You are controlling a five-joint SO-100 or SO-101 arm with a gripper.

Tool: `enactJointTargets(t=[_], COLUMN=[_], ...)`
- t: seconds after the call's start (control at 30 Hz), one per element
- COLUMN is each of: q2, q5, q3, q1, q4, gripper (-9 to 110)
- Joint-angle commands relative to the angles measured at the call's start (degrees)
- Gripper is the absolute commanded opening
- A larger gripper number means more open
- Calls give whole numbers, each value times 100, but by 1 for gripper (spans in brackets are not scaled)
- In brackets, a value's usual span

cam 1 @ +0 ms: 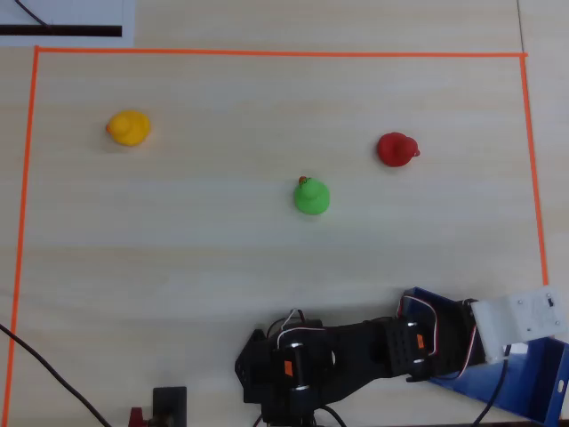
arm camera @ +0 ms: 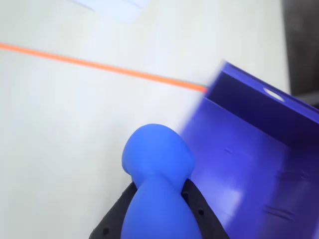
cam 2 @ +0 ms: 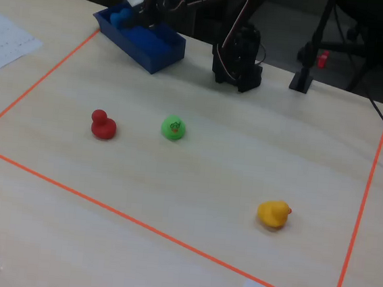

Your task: Grasp blue duck and put it into box.

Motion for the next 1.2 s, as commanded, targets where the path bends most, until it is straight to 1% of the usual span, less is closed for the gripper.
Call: enactJointTargets(t=[0.0, 0.27, 0.4, 0.43, 0.5, 0.57, 0.63, 0.7, 0.8, 0.9, 0.97, 1.03, 1.1, 1.17], q2=[-105, -255, -334, -360, -404, -431, -431, -396, -220, 193, 571, 1081, 1573, 2153], q5=[-387, -773, -1169, -1230, -1239, -1257, -1169, -747, 167, 1020, 1538, 1837, 2039, 2092], q3=[123, 193, 334, 396, 457, 466, 431, 264, -343, -1292, -1811, -1995, -2153, -2320], q1=[360, 967, 1107, 1107, 1081, 1055, 984, 800, 396, -35, -606, -1371, -2145, -2804], q4=[-413, -281, -70, -97, -149, -149, -141, -97, 202, 993, 1512, 1828, 2338, 3111], gripper=[0, 0, 0, 4, 22, 33, 34, 33, 26, 20, 12, 0, 0, 0])
